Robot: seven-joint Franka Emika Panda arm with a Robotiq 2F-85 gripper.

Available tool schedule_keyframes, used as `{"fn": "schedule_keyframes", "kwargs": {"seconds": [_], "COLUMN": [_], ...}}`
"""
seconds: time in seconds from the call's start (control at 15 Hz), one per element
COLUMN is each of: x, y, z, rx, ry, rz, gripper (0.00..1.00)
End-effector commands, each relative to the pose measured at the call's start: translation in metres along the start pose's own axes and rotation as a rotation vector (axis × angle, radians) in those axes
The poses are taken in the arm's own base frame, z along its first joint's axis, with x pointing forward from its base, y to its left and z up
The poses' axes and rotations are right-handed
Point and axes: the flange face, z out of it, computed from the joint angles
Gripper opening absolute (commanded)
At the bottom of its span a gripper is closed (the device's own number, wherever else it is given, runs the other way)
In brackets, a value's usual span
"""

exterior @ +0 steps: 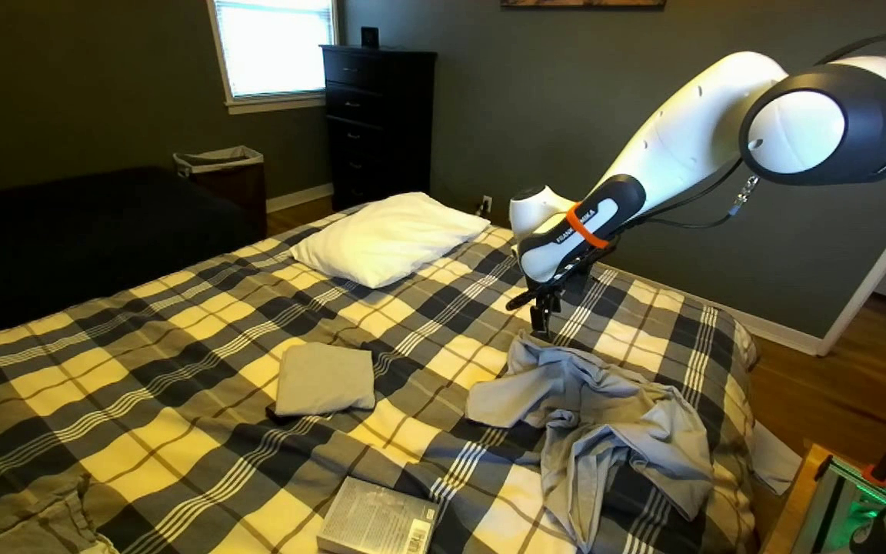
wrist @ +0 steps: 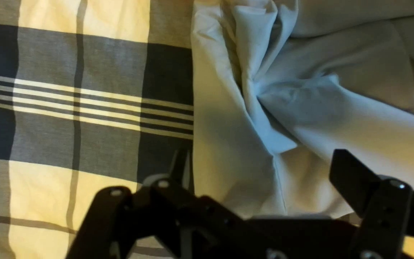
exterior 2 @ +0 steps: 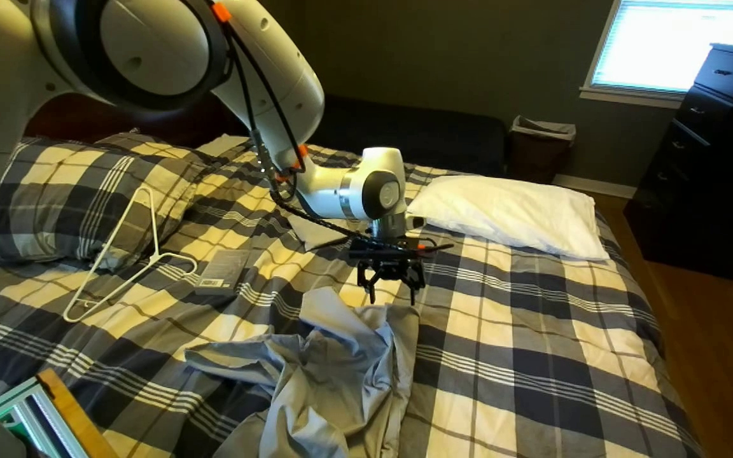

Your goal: Stretch out the brown cloth on the bed

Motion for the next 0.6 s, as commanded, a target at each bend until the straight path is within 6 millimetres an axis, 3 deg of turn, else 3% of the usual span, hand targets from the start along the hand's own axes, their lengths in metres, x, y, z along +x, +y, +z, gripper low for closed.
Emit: {"fn": "schedule_keyframes", "kwargs": {"seconds": [0.0, 0.53], "x": [0.025, 0.056], "y": [-0.01, -0.037], "z": [0.015, 0.041], "rx": [-0.121, -0.172], "ry": [0.014, 0.017], "rz": [0.03, 0.07], "gripper": [1.0, 0.91]}}
